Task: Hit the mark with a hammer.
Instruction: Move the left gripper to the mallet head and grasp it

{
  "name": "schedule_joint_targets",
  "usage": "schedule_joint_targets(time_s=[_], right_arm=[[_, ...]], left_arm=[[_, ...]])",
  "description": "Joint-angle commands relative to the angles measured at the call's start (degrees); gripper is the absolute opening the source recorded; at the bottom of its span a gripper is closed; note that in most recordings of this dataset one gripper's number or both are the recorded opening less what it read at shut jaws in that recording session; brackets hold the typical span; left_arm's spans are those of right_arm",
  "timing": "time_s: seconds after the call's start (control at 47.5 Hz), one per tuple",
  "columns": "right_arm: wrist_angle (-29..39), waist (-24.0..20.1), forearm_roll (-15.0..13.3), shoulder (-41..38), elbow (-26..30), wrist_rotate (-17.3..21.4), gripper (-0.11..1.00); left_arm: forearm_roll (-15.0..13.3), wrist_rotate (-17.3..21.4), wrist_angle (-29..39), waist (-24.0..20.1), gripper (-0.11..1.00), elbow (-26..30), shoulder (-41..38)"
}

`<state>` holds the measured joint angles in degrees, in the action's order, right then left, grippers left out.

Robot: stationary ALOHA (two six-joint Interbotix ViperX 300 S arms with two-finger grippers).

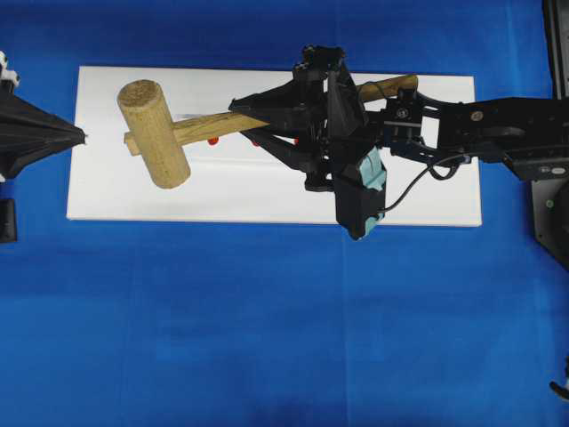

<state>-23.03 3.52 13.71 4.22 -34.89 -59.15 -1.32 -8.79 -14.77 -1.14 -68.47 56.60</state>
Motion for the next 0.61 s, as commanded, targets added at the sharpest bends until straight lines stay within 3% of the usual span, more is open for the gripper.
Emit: schedule_joint_targets(time_s=[0.0, 0.21, 0.294, 0.358, 0.589], right_arm=[[-1.14, -0.09, -0.09, 1.93, 1.85, 0.09, 0.09], [-1.14, -0.09, -0.09, 2.02, 1.93, 0.09, 0.09], [-1.14, -0.26, -0.09, 1.93, 2.02, 0.09, 0.09], [-1.14, -0.35, -0.09, 1.93, 2.02, 0.09, 0.09], [-1.14, -0.53, -0.09, 1.93, 2.29, 0.09, 0.09]], left_arm=[[-0.26, -1.23, -0.53, -0.53, 0.11, 0.53, -0.35], [-0.26, -8.26, -0.18, -1.93, 0.71, 0.44, -0.53], [-0.35, -9.23, 0.18, -2.37, 0.88, 0.35, -0.97], [-0.26, -9.49, 0.26, -2.99, 0.93, 0.35, -1.49], [-0.26, -9.76, -3.69, -5.89, 0.93, 0.70, -5.45]])
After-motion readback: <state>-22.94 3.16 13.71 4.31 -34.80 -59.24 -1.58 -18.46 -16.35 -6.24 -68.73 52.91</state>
